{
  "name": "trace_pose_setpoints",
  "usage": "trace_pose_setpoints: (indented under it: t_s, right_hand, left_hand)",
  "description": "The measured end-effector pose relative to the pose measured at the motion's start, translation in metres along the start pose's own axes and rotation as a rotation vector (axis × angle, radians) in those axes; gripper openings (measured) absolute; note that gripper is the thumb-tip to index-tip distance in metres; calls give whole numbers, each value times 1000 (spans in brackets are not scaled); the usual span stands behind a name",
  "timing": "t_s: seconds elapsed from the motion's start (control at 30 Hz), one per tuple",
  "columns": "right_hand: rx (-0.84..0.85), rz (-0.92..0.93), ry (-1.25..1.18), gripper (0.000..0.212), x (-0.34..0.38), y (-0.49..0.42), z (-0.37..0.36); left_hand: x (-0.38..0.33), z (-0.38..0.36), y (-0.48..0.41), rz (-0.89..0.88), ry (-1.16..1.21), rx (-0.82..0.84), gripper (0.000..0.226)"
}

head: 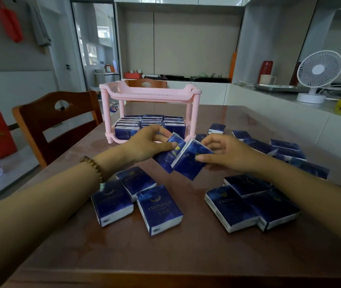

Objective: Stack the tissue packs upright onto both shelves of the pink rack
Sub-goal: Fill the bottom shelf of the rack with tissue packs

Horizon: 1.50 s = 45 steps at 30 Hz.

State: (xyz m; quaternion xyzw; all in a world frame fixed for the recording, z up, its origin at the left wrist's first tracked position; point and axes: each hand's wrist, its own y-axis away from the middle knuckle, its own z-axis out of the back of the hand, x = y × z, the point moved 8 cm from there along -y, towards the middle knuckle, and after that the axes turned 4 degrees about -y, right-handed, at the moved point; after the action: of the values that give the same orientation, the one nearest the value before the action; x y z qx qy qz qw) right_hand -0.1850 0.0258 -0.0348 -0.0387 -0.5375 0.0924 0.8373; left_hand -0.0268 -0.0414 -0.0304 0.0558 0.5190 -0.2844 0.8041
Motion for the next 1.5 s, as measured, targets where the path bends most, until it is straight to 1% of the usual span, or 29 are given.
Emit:
trace_pose_setpoints:
  t_s: [0.13,0.2,0.27,0.33,0.4,0.43,0.5,0.6,0.7,0.83,0.9,1.0,1.1,1.17,1.2,1.27,1.37,1.5]
  right_hand:
    - [-82,-13,-91,21,-12,-15,-6]
    - [-109,-28,-21,26,-19,-19,-5]
    - [-87,-8,61,33,-22,-22,-7]
    - [-31,29,91,46,-20,-24,-10]
    - [23,39,157,61,-20,-25,-11]
    - [44,37,184,65,-21,-25,-10]
    - [87,35,241,65,-23,-26,-9]
    - [145,37,330,63,-27,-24,-12]
    - [128,82,255,56,-25,-27,-10]
    - [111,83,251,46,-31,-33,-11]
    - [108,83,250,44,-33,-36,-12]
    - [84,104,329,47,-31,-38,-9]
    - [-46,208,365,49,-17,-37,6]
    - [-148,261,406,49,-8,-39,21]
    - [-176,264,444,50,-7,-41,27]
    - [-169,216,494,54,-12,-49,33]
    - [-93,142,522,68,-21,-58,28]
    - [-35,143,550,67,-34,-65,15]
  left_hand:
    - [-3,-17,2,-31,-42,78,32]
    - [-4,-19,2,-66,-45,130,35]
    - [-6,-19,1,-113,-85,172,40]
    - [-6,-19,-2,-118,-144,182,43]
    - [-2,-19,-6,-82,-195,167,47]
    - [3,-19,-7,-55,-214,163,50]
    - [12,-20,-8,-35,-259,184,50]
    - [14,-20,-6,-84,-286,208,41]
    - [9,-15,-6,-138,-318,213,37]
    - [12,-15,-6,-145,-341,257,40]
    - [14,-17,-7,-165,-367,244,41]
    - [13,-15,-11,-193,-379,224,38]
    - [11,4,-21,-205,-387,194,40]
    - [10,23,-29,-189,-388,141,48]
    - [10,32,-34,-170,-371,109,47]
    - [10,45,-43,-147,-313,51,40]
    - [13,50,-59,-110,-215,-24,35]
    - [20,47,-82,-96,-158,-105,28]
